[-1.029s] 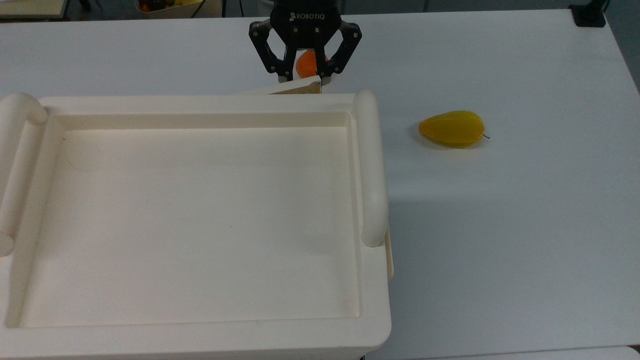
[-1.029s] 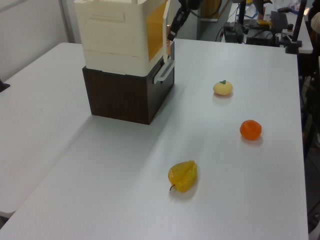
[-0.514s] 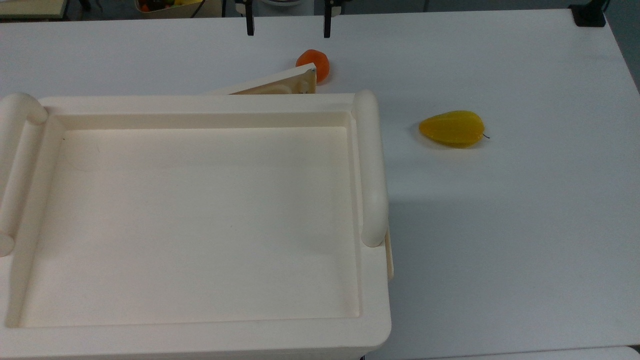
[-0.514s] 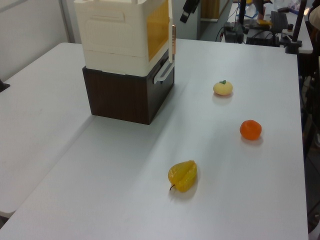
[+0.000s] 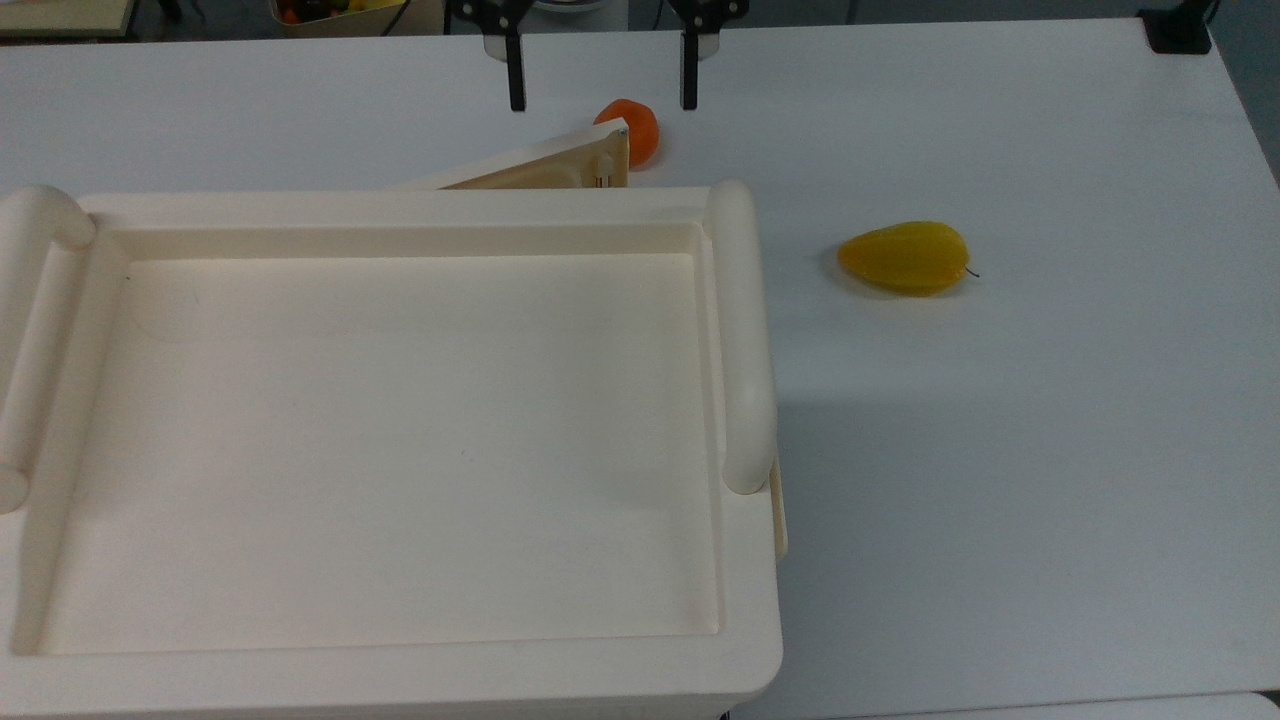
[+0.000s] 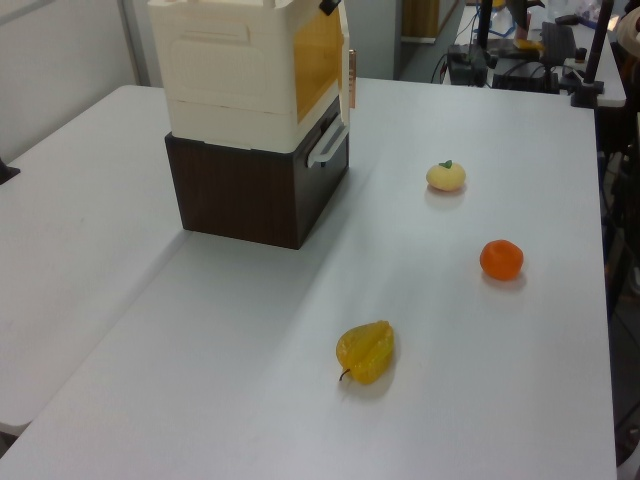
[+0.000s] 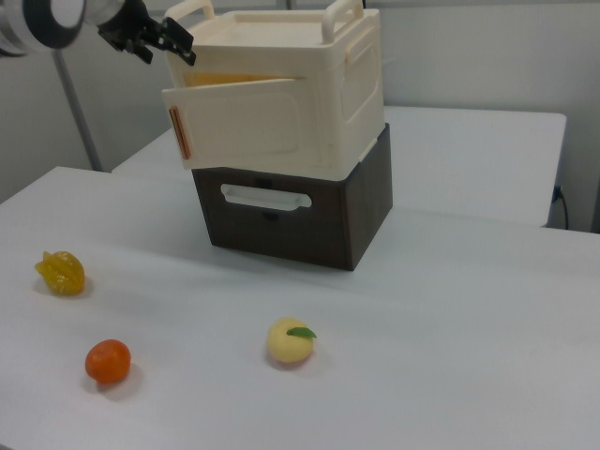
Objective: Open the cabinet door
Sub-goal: 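Swing the door open further by pushing it around its hinge, then release the door and withdraw the gripper away from the cabinet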
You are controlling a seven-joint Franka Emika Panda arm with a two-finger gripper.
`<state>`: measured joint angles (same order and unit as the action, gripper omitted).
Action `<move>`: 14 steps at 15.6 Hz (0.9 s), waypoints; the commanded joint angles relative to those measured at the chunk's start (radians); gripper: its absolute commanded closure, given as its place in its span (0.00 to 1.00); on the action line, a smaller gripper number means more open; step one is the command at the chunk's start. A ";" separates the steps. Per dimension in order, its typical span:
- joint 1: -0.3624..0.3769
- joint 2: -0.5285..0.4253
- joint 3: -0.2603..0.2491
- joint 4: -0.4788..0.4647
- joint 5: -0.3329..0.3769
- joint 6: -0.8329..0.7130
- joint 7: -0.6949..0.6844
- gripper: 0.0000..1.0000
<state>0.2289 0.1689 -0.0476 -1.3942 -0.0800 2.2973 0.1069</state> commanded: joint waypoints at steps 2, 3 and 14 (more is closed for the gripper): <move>0.010 0.020 0.002 -0.034 0.014 0.036 -0.003 0.00; 0.010 0.018 0.002 -0.042 0.014 0.031 -0.004 0.00; -0.019 -0.083 -0.017 -0.040 0.013 -0.386 -0.032 0.00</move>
<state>0.2245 0.1430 -0.0521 -1.4065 -0.0801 2.0216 0.1013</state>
